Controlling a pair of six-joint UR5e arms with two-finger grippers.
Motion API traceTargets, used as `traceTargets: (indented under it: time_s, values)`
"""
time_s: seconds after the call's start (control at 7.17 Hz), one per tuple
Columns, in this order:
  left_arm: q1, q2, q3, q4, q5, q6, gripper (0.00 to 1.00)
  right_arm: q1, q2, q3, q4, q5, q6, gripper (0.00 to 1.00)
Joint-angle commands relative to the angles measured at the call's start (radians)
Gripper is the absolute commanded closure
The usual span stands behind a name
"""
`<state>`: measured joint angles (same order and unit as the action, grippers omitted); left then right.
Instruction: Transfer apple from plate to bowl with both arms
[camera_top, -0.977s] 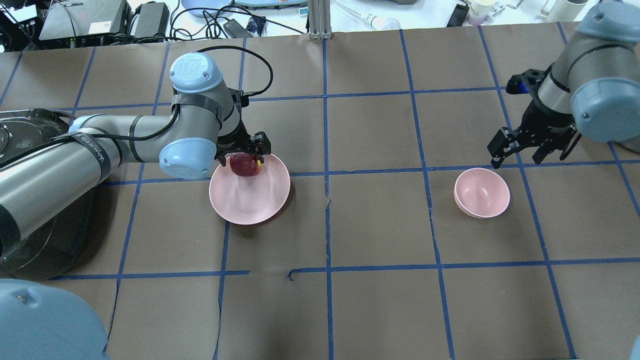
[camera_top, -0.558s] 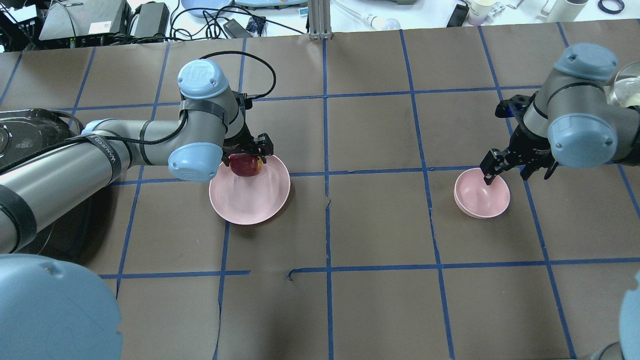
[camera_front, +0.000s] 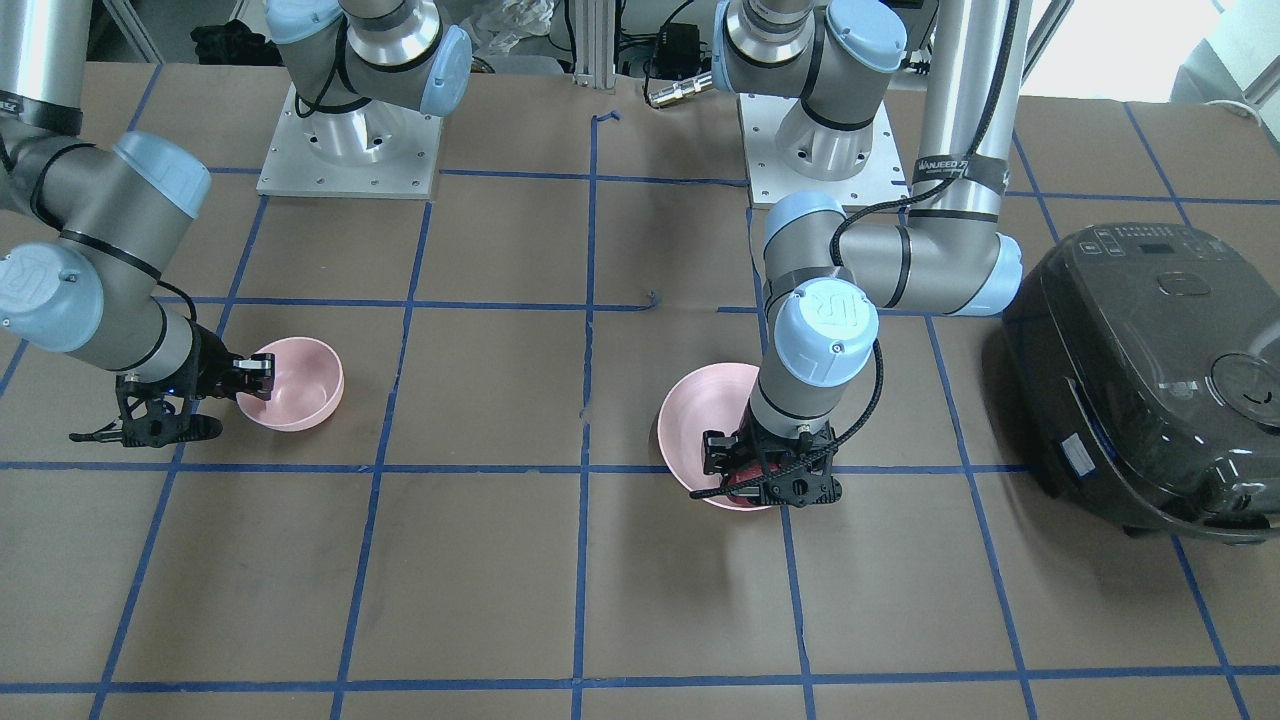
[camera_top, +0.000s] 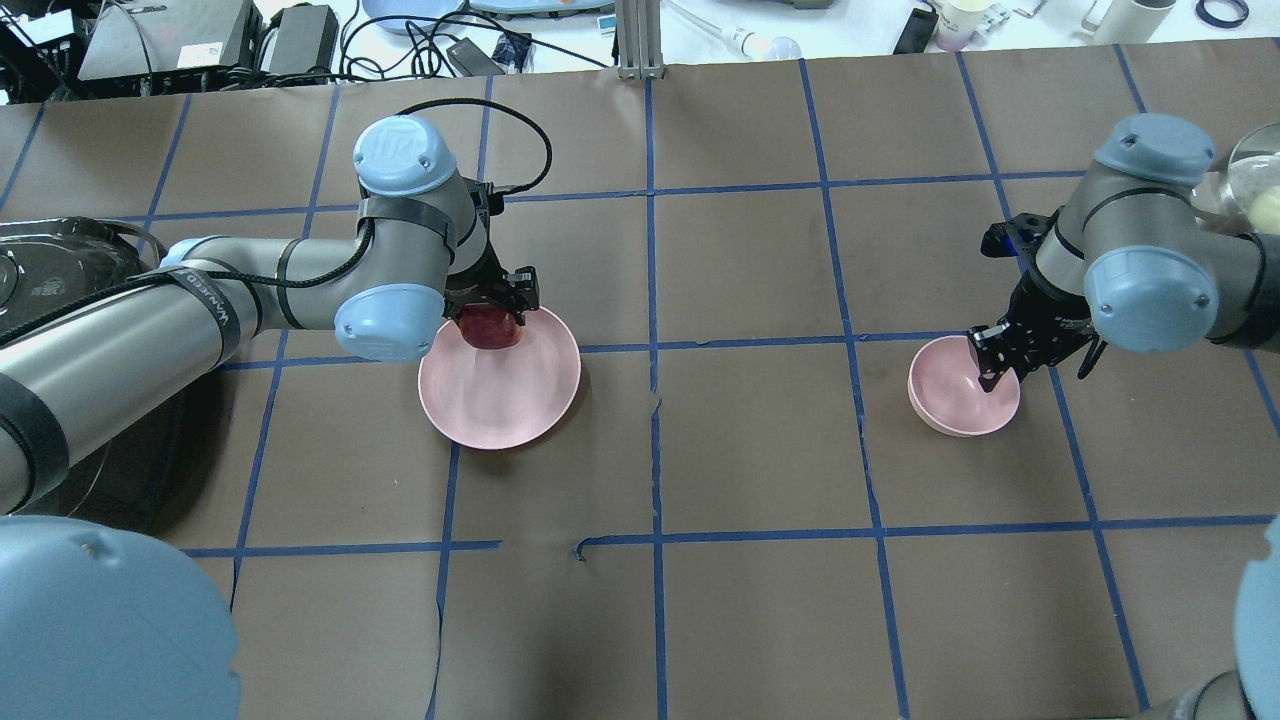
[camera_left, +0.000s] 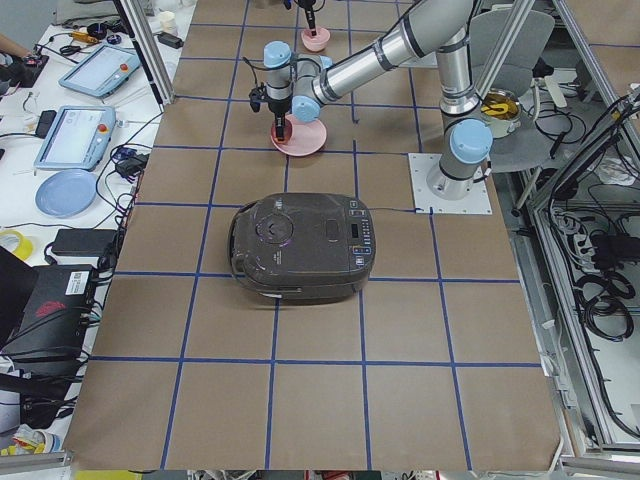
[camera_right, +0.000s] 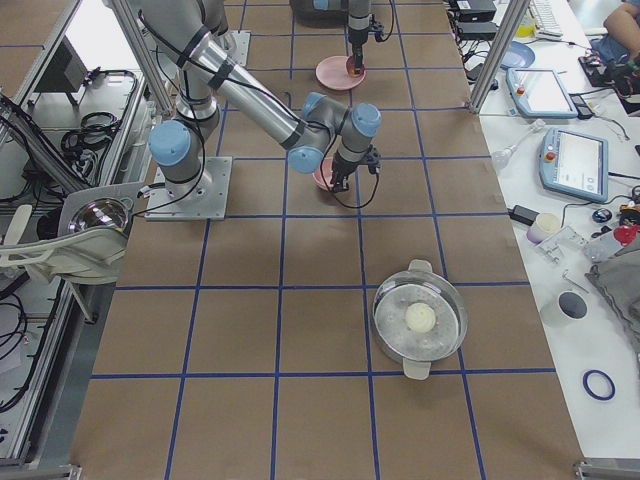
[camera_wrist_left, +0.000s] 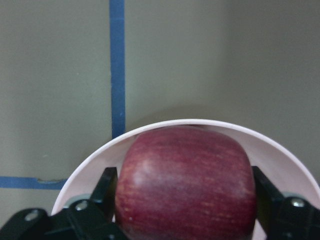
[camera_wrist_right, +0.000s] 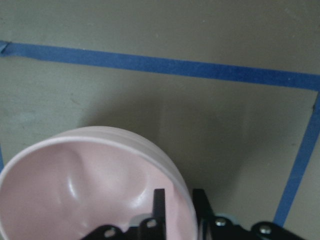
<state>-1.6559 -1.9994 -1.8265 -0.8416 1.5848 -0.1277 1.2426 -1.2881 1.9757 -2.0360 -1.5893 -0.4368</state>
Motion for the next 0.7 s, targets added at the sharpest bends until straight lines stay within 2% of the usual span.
traceTargets:
  time_s: [0.0,0.14,0.42,0.56]
  values:
    - [0.001,0.014,0.006,-0.008,0.029,0.003,0.75,0.000,-0.010,-0.009,0.025,0.000,0.001,1.00]
    - [-0.010,0.042,0.031,-0.043,0.030,0.003,0.77,0.004,-0.017,-0.038,0.078,0.008,0.001,1.00]
    - [-0.010,0.117,0.123,-0.245,0.047,0.003,0.80,0.064,-0.034,-0.153,0.256,0.099,0.112,1.00]
    - [-0.010,0.140,0.168,-0.319,0.067,0.008,0.83,0.143,-0.034,-0.164,0.258,0.110,0.166,1.00]
